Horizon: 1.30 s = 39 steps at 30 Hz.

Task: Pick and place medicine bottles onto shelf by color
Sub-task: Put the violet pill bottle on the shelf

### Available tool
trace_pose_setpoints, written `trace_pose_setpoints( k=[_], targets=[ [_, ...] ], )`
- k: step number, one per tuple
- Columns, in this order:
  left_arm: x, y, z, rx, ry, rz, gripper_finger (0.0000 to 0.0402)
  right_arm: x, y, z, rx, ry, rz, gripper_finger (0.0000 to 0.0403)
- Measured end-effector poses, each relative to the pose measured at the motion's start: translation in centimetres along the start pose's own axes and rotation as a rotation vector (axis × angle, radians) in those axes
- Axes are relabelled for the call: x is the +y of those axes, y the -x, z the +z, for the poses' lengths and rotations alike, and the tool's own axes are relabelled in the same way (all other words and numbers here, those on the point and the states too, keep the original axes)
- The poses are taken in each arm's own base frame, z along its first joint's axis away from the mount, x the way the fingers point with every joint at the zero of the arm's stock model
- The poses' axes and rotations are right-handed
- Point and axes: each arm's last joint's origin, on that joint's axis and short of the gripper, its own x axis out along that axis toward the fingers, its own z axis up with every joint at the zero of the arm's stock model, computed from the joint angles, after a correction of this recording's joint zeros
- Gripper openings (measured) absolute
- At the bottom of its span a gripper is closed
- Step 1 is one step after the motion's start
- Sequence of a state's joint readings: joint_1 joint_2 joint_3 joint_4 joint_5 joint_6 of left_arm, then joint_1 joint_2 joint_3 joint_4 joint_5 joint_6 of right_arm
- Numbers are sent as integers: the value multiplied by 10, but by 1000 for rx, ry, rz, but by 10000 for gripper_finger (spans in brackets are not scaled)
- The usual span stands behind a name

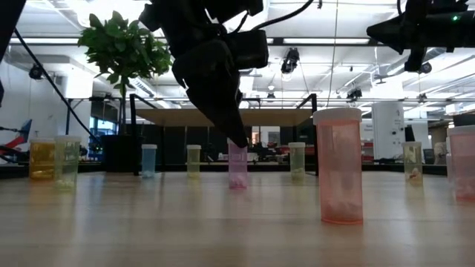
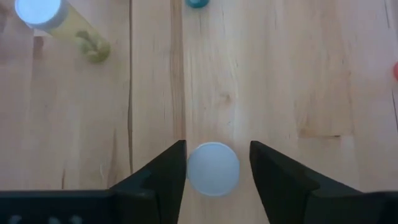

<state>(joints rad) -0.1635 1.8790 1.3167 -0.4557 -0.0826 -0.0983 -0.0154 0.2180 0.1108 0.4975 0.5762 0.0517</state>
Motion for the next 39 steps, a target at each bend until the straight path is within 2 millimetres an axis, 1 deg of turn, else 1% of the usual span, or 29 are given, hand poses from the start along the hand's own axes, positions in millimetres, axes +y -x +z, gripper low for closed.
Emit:
trace_pose_setpoints(
  k=[6,9,19,23,27,30,34,37,39],
  targets=[
    [2,0,0,2,4,0,114,0,0,0,1,0,0,22],
    [2,-1,-1,3,5,-2,99,0,0,0,1,0,0,22],
    [3,3,-1,5,5,-1,100,0,0,0,1,2,0,22],
    [3,15,5,1,-7,-2,100,0,0,0,1,3,0,22],
    [7,42,16,-11,-75,1,100,0,0,0,1,4,0,22],
    [19,71,27,-31,-87,18,100,0,0,0,1,4,0,22],
    [48,118,40,-69,-40,69,100,0,0,0,1,1,-1,22],
    [77,151,43,-98,14,155,100,0,0,0,1,1,-1,22],
    [98,170,41,-112,56,226,100,0,0,0,1,1,0,22]
  ],
)
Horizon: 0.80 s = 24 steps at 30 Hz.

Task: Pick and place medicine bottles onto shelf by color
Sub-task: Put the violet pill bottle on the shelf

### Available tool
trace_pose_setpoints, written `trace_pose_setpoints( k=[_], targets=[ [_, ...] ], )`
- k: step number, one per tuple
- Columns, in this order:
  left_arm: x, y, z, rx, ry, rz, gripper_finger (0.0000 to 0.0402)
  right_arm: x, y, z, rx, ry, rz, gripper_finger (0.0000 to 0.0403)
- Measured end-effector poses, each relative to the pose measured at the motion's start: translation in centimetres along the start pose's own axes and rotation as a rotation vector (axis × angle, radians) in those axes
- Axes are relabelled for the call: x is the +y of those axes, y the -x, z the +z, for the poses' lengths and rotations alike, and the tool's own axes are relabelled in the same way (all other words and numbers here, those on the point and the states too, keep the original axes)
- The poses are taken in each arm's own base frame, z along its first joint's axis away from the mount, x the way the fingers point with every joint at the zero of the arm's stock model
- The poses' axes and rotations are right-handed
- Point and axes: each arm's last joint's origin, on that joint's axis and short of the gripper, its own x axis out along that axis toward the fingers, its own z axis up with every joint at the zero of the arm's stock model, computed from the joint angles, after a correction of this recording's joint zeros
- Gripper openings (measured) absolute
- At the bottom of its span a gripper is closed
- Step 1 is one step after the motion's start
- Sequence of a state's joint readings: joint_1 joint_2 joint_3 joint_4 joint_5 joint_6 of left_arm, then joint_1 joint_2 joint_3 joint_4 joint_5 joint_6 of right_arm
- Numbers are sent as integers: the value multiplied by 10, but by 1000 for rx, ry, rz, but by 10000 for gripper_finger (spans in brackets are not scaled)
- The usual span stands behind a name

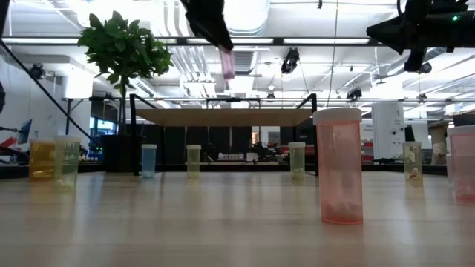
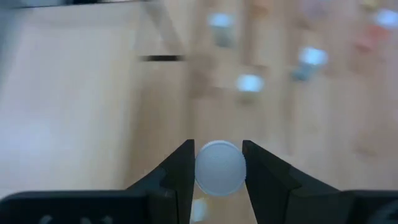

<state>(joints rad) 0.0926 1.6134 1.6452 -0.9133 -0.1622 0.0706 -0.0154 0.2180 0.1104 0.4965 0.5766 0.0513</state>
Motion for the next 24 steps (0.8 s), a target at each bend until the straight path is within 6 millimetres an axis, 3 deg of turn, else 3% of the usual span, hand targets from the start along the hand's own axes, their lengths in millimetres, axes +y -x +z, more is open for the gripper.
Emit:
trace_pose_setpoints(
  k=[5,12,17,24],
  targets=[
    [62,25,-8,-33,128,134,100,0,0,0,0,0,0,22],
    [132,32,-33,8,305,278,100,0,0,0,0,0,0,22],
    [159,25,-52,90,382,290,100,0,0,0,0,1,0,22],
    [172,15,-65,151,417,297,100,0,0,0,0,2,0,22]
  ],
)
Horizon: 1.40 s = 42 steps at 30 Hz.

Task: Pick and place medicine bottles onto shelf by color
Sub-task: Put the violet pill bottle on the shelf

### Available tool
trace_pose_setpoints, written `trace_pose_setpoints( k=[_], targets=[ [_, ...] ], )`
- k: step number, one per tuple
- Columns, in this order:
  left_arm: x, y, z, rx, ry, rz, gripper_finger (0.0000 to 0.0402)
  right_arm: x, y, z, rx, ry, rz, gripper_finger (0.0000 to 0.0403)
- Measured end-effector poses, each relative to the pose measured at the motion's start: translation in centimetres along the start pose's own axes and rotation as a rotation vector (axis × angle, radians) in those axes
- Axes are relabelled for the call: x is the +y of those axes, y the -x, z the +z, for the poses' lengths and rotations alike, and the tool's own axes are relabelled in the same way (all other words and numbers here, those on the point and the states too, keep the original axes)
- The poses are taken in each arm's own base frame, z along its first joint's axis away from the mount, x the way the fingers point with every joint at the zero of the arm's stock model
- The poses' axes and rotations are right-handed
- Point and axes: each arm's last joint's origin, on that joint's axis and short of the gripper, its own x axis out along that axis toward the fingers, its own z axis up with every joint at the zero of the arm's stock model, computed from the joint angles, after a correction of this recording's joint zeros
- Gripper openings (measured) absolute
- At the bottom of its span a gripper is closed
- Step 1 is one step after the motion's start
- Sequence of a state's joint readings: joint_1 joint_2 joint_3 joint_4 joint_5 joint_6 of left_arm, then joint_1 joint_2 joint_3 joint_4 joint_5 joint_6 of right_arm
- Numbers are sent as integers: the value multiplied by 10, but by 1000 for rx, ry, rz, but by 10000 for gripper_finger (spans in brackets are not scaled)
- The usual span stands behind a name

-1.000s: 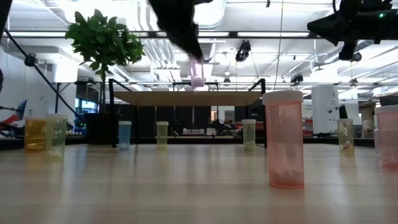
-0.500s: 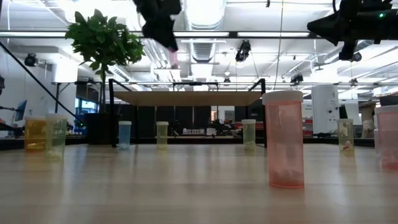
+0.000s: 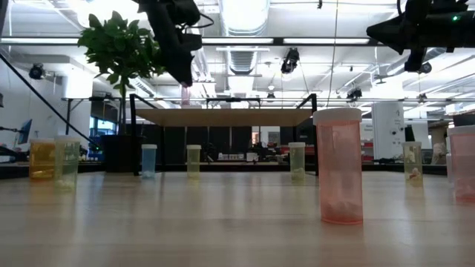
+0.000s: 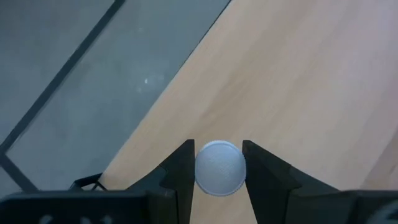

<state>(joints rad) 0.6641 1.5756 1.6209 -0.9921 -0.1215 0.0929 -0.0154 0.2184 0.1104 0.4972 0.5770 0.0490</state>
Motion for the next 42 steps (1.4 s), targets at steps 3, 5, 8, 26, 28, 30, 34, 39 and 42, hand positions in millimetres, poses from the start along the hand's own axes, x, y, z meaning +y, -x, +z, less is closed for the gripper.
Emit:
trace_pose_setpoints(
  k=[3,5,8,26,28,30,34,39,42],
  targets=[
    [2,-3,-1,10,7,1,100,0,0,0,0,-2,0,22],
    [3,-4,-1,10,21,1,100,0,0,0,0,-2,0,22],
    [4,-6,-1,13,63,2,100,0,0,0,0,-2,0,22],
    [3,-12,0,-30,130,-2,100,0,0,0,-1,-2,0,22],
    [2,-16,-2,-25,129,-3,100,0,0,0,-1,-2,0,22],
    [2,-20,-4,-17,129,-3,100,0,0,0,-1,-1,0,22],
    [1,-24,-7,-5,127,-3,100,0,0,0,-1,0,0,22],
    [1,-25,-6,-22,129,-3,100,0,0,0,-1,-1,0,22],
    [1,-25,-5,-24,128,-3,107,0,0,0,-1,-2,0,22]
  ],
)
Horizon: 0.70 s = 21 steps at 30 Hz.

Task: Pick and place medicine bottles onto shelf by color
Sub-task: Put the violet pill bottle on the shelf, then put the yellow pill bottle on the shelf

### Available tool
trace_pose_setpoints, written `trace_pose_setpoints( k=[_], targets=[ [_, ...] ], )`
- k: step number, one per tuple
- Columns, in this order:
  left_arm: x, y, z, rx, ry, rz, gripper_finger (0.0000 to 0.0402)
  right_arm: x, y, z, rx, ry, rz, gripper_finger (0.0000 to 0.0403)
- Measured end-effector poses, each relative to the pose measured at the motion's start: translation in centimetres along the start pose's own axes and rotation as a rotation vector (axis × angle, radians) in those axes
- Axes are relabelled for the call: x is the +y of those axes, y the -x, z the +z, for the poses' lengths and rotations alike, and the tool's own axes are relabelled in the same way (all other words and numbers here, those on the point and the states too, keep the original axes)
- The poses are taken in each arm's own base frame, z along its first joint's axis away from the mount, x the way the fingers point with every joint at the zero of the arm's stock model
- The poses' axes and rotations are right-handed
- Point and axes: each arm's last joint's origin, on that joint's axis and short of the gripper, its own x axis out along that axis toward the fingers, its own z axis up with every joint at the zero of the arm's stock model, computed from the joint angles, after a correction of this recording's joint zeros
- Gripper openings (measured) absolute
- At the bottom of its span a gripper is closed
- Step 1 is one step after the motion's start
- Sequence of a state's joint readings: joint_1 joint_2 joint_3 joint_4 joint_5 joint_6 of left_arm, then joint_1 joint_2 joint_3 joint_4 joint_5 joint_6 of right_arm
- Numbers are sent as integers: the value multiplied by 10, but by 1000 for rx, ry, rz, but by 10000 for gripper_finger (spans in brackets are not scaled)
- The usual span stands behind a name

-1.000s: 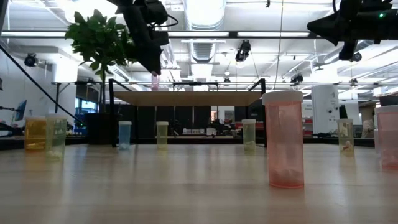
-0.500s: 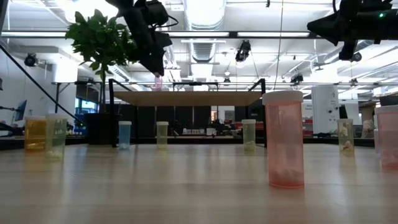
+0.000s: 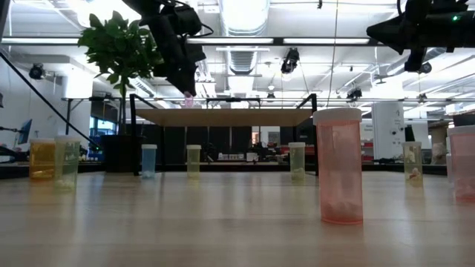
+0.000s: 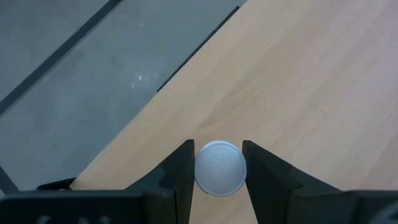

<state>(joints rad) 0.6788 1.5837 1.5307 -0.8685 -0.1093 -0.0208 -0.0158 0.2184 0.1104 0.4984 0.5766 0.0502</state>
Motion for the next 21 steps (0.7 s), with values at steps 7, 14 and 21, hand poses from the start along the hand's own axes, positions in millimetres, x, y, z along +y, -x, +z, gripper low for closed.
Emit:
trace_pose_setpoints(
  k=[7,14,21],
  targets=[
    [0,0,0,-2,0,0,137,0,0,0,0,0,0,22],
    [0,0,1,-10,-1,6,144,0,0,0,0,1,0,22],
    [0,14,7,-60,-24,2,144,0,0,0,0,1,0,22]
  ],
)
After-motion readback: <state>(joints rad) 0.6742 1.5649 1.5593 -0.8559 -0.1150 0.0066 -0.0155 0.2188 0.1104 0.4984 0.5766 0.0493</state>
